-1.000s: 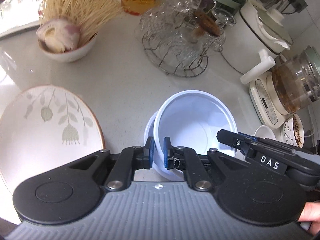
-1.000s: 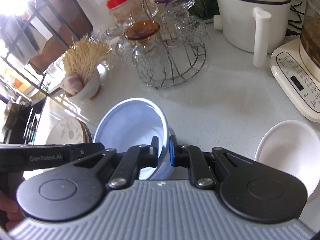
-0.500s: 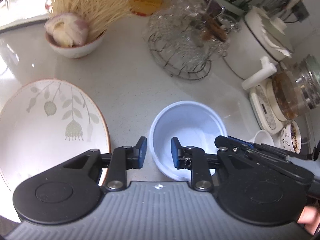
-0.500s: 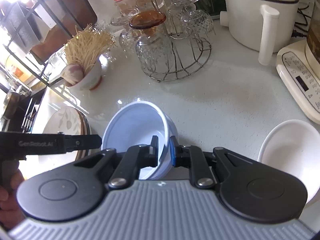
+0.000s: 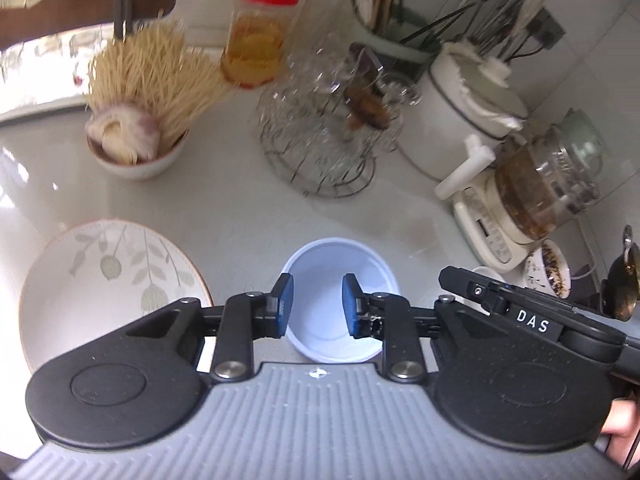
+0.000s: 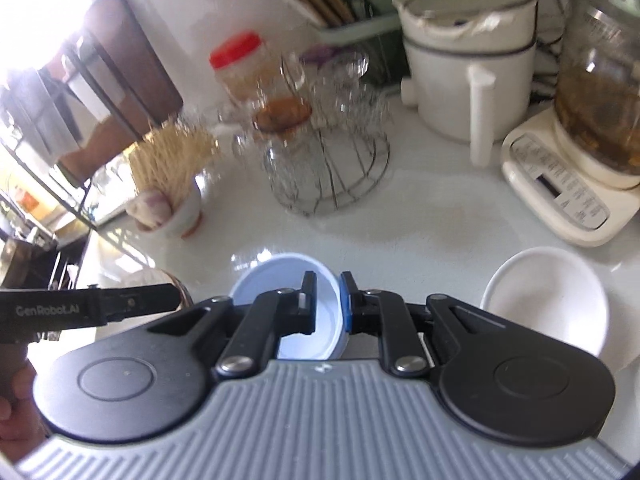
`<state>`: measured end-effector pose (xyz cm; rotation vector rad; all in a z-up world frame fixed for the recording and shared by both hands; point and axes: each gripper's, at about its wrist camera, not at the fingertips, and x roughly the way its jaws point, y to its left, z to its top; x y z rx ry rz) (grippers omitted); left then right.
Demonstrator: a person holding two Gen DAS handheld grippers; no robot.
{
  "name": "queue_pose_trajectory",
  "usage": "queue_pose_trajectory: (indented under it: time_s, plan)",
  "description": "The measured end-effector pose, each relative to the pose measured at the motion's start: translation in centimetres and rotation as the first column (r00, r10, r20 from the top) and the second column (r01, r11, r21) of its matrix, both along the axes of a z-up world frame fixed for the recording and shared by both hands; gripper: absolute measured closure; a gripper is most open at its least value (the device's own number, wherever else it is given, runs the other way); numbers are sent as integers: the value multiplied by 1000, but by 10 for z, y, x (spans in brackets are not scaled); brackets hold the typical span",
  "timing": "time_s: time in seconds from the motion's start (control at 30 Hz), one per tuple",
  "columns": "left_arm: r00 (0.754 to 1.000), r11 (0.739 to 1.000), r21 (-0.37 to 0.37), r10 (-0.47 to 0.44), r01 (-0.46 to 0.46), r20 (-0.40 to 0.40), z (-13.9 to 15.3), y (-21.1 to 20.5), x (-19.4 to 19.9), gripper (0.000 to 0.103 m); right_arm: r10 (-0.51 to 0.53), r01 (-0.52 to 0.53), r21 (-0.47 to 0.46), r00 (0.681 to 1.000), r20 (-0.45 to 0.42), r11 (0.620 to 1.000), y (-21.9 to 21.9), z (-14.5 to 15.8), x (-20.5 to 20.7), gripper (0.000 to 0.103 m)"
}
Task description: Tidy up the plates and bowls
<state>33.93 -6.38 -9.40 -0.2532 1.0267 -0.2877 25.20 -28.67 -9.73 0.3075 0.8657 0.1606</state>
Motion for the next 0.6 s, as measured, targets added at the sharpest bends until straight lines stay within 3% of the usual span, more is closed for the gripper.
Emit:
queue_pose_trajectory:
  time_s: [0.37, 0.6]
  plan:
    - [990, 997, -41, -53, 59, 132, 43, 17, -46, 74, -94, 95, -7, 991, 92, 995, 30, 43, -61, 87]
    - [981, 992, -53, -103, 114, 166, 53, 39, -88, 74, -122, 127, -32, 984, 130, 991, 64, 54, -112, 87]
